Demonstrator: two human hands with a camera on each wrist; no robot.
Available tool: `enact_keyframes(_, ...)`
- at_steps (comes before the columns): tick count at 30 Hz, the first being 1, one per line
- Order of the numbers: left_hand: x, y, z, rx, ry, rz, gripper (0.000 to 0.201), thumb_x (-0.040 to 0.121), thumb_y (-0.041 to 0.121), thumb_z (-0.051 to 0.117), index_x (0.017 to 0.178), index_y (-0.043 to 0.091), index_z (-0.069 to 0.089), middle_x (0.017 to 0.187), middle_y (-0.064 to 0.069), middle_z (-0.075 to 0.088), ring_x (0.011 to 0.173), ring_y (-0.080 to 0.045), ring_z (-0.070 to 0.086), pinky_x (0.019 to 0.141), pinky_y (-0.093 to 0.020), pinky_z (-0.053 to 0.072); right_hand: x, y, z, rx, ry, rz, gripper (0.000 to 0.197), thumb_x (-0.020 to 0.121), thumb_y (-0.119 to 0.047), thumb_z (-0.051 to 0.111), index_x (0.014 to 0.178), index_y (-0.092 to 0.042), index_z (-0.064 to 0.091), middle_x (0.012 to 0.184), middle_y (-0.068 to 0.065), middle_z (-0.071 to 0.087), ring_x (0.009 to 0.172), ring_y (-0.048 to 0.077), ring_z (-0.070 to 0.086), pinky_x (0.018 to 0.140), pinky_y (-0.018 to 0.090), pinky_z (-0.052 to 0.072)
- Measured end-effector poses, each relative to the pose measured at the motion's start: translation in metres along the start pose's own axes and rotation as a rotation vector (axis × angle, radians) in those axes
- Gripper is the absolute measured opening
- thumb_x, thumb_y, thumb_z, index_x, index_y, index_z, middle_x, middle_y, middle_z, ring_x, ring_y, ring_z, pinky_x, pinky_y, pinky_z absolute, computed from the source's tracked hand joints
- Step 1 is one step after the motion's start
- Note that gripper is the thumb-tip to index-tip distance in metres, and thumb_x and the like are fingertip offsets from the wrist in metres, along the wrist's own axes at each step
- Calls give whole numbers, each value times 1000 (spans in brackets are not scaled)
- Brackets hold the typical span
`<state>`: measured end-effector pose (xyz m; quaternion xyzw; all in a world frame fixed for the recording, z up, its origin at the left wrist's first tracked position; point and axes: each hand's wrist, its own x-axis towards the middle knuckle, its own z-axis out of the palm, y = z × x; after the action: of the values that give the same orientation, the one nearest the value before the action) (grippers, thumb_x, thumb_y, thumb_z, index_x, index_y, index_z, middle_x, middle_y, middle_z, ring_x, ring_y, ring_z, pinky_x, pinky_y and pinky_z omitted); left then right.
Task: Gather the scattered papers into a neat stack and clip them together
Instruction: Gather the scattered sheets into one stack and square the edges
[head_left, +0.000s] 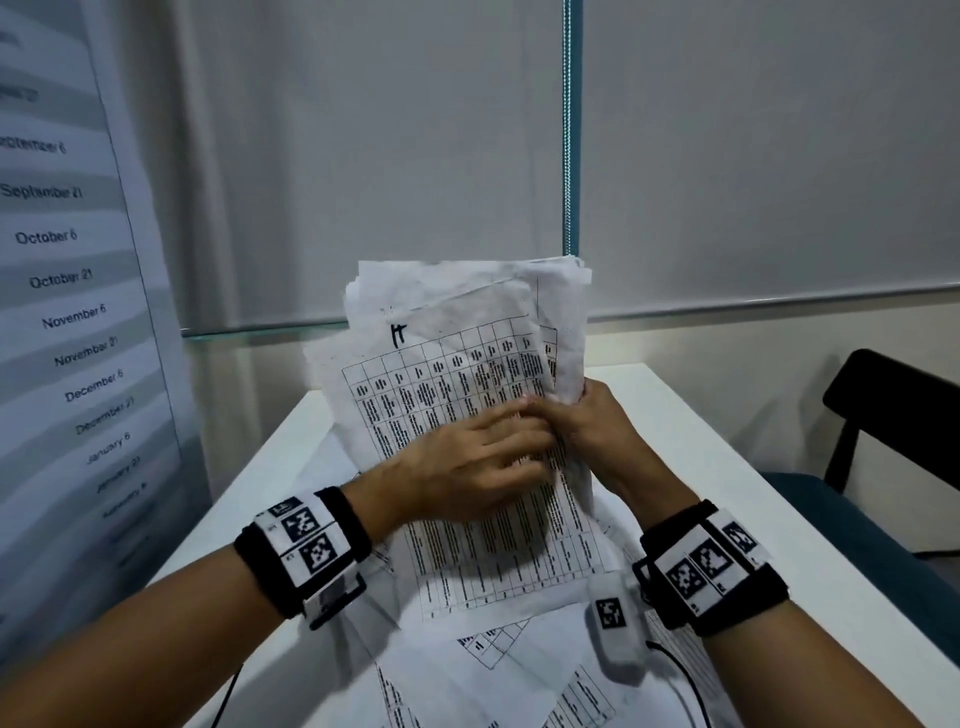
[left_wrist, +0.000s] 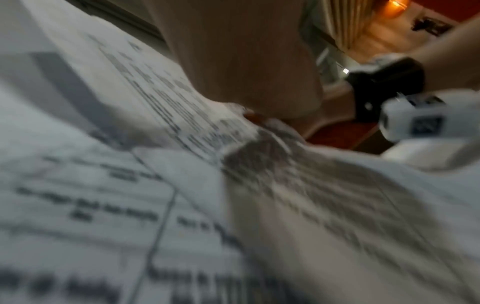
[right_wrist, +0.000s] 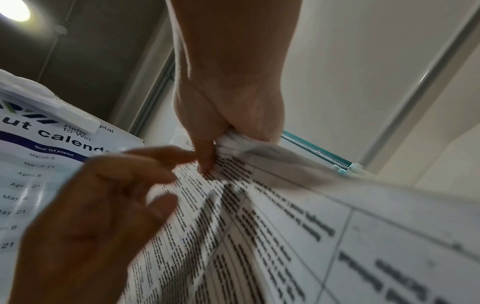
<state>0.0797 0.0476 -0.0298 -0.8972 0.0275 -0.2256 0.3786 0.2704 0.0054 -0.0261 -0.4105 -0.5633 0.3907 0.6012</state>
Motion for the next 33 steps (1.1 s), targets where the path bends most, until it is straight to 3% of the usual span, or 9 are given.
enact_keyframes(4,10,-37,-51,121,357,-542,22,96,28,70,111,15,60,122,-15,68,114,-28,57,96,-47,47,3,5,-4,12,28,52,21,87,-19,76,105,-8,75,101,20,75,94,42,70,85,49,58)
enact_keyframes(6,8,-69,-80,167,375,-903,38,94,42,70,122,18,62,129,-11,60,119,-28,52,98,-40,38,4,6,-5,9,25,77,24,87,-20,77,105,-6,74,105,22,74,100,46,68,91,54,57)
enact_keyframes(8,6,-99,-101,83,279,-1089,44,87,47,73,122,23,63,123,-6,60,116,-28,54,96,-35,37,4,4,-5,0,27,92,23,87,-19,76,104,-4,73,104,22,74,99,44,69,90,53,58)
enact_keyframes(11,9,-123,-119,-190,113,-1074,19,86,37,78,98,26,68,97,4,63,91,-19,59,82,-34,46,2,1,-4,-1,25,92,20,87,-17,76,104,-5,74,101,18,76,93,37,72,85,45,59)
enact_keyframes(16,17,-132,-125,-302,-43,-1018,13,87,28,79,88,24,67,79,11,58,75,-13,54,67,-26,41,2,0,-5,4,7,104,19,88,-16,75,104,-6,74,97,14,77,86,29,74,82,42,62)
enact_keyframes(19,19,-140,-128,-324,56,-1079,12,88,27,79,86,23,68,80,9,64,69,-4,54,62,-12,40,2,0,-6,0,4,120,25,87,-17,76,105,-1,72,99,22,75,94,41,72,87,49,60)
enact_keyframes(23,9,-157,-130,-282,269,-1249,11,92,26,74,87,22,65,77,10,59,70,-9,54,63,-17,45,1,0,-8,7,6,123,32,86,-20,77,108,2,70,110,36,66,104,53,64,92,60,55)
enact_keyframes(28,-37,-168,-134,-386,631,-1573,15,99,19,67,86,19,59,85,-1,62,65,-10,63,47,-19,57,2,2,-14,1,26,126,32,86,-20,77,106,4,70,108,38,64,89,41,68,91,61,55)
enact_keyframes(33,-92,-165,-119,-339,440,-1828,11,93,28,73,89,20,66,105,-16,73,84,-21,64,70,-38,60,3,4,-16,16,66,140,33,83,-23,80,105,1,72,103,41,64,85,37,63,91,69,48)
